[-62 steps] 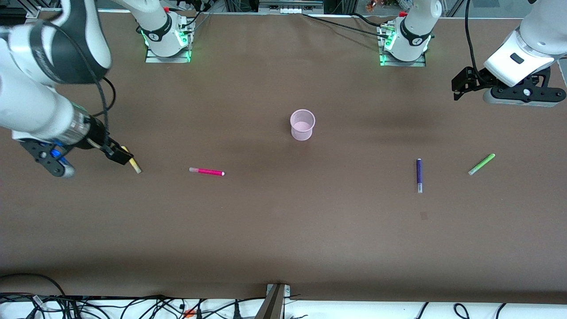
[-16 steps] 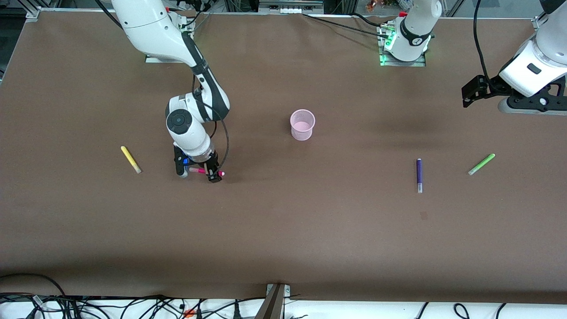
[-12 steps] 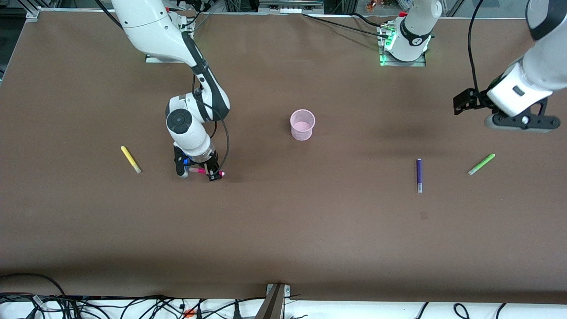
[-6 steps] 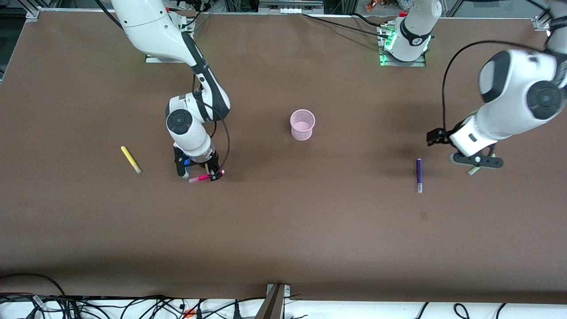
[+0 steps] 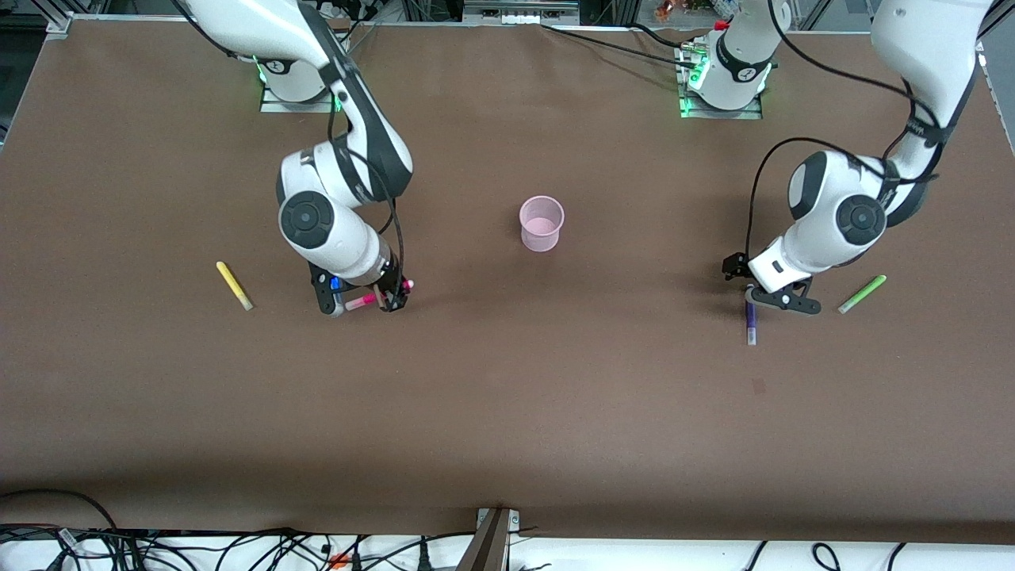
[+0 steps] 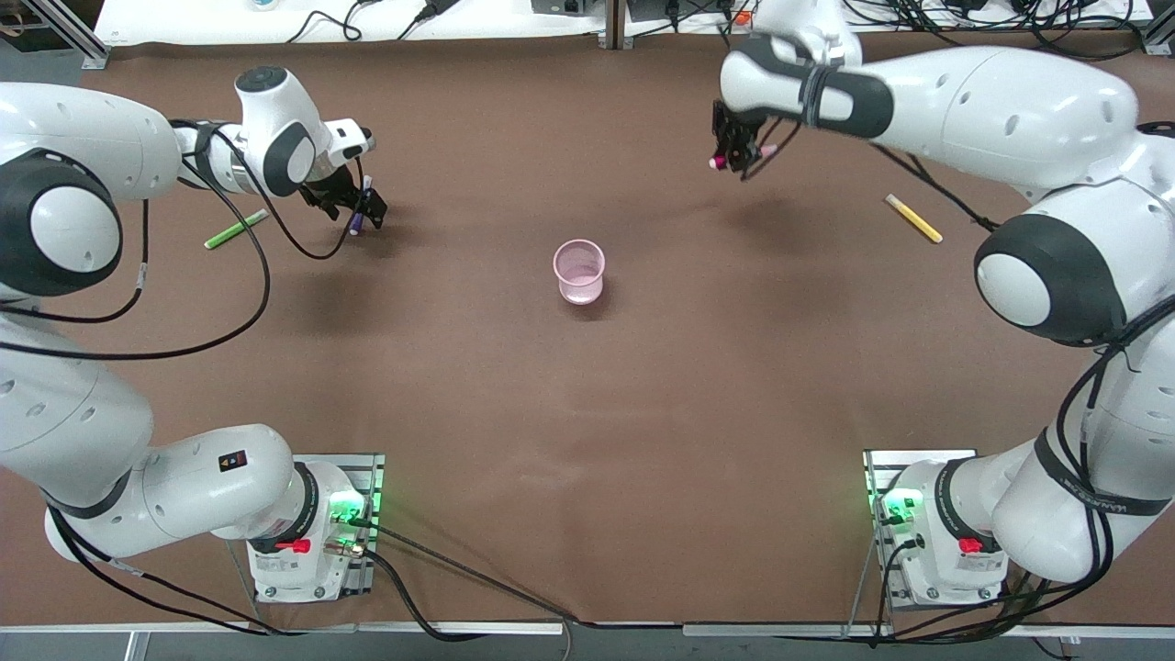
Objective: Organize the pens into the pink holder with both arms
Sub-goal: 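Carry the pink marker toward the cup while the left gripper grasps the blue marker, then lower the pink marker into the pink cup while the left gripper lifts the blue marker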
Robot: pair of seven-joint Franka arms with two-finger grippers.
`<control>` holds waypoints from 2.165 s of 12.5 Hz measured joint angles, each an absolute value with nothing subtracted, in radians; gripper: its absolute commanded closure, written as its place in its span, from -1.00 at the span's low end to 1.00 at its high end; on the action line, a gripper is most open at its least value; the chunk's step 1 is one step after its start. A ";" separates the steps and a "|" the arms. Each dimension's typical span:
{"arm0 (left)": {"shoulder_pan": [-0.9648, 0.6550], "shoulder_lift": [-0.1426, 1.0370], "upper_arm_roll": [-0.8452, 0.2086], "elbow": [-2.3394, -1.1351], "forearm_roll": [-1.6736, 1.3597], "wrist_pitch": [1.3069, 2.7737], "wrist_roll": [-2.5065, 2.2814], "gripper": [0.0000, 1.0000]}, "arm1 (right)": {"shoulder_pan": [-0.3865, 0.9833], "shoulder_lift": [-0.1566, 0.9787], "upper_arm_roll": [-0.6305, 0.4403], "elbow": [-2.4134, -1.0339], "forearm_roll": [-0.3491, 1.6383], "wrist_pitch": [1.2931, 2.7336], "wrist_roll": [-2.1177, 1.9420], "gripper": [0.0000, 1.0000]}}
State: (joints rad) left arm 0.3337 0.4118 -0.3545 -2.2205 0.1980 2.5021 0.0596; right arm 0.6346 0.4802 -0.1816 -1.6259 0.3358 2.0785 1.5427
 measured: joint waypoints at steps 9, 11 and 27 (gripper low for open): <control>0.366 0.474 -0.354 -2.181 0.296 2.518 0.070 0.33 | 0.646 0.473 -0.138 -1.435 0.985 2.047 1.572 1.00; 0.366 0.481 -0.354 -2.173 0.296 2.518 0.070 0.88 | 0.646 0.474 -0.093 -1.438 1.036 2.130 1.568 1.00; 0.244 0.493 -0.413 -1.693 0.095 1.770 -0.082 1.00 | 0.650 0.424 0.132 -1.768 1.446 2.335 1.105 1.00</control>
